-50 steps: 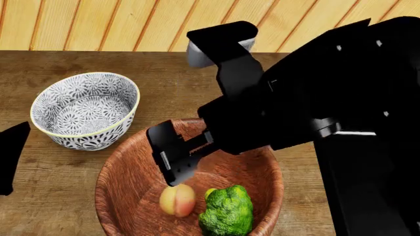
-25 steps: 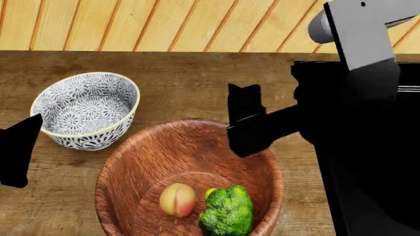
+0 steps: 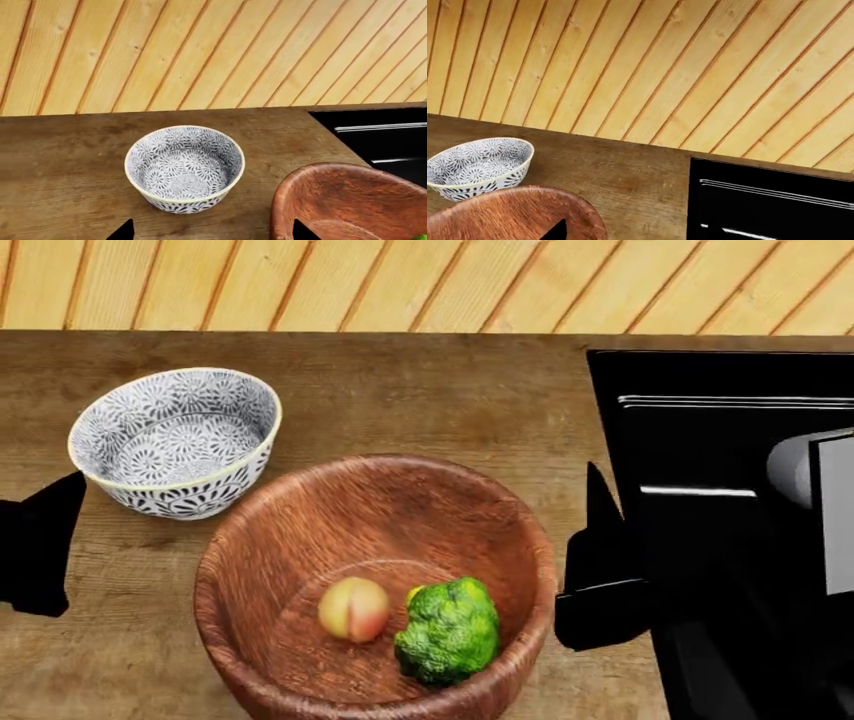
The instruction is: Pick the broccolis and apricots from the sink and place them in one bowl. Place the bell pepper in the other bowl. Then turn off the sink faucet.
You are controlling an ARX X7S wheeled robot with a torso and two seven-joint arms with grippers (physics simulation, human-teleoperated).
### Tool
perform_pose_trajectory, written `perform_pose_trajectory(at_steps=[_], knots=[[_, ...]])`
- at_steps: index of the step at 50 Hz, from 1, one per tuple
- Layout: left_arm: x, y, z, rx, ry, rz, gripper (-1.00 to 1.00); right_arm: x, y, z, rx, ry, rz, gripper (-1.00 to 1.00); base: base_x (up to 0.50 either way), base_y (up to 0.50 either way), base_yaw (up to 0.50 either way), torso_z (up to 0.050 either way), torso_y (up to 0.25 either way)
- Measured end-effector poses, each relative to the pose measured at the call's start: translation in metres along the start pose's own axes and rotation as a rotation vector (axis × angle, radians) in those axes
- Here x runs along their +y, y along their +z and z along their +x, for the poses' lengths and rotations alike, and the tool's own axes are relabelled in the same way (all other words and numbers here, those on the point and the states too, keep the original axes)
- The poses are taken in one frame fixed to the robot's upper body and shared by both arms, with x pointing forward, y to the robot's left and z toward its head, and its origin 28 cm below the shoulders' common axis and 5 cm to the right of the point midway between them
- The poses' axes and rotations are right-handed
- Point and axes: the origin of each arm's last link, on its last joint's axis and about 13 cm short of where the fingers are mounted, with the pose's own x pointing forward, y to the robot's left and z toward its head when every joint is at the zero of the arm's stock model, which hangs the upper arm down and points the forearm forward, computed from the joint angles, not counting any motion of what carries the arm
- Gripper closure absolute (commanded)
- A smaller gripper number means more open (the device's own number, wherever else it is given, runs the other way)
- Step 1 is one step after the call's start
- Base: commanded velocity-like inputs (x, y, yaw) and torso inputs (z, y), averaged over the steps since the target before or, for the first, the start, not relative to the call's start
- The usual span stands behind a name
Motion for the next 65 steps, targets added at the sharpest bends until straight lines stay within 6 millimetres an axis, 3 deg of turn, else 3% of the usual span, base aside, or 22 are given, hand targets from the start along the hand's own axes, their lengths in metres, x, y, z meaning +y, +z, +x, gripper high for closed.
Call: perform_pose_trajectory(at_steps=[65], knots=[[-0.003,-0.002,-0.005,-0.006,0.006,-0.029,-1.00,-0.004,-0.011,-0.016,0.006,-0.083,0.010,-1.00,-0.01,-0.49,0.00,0.000,0.000]])
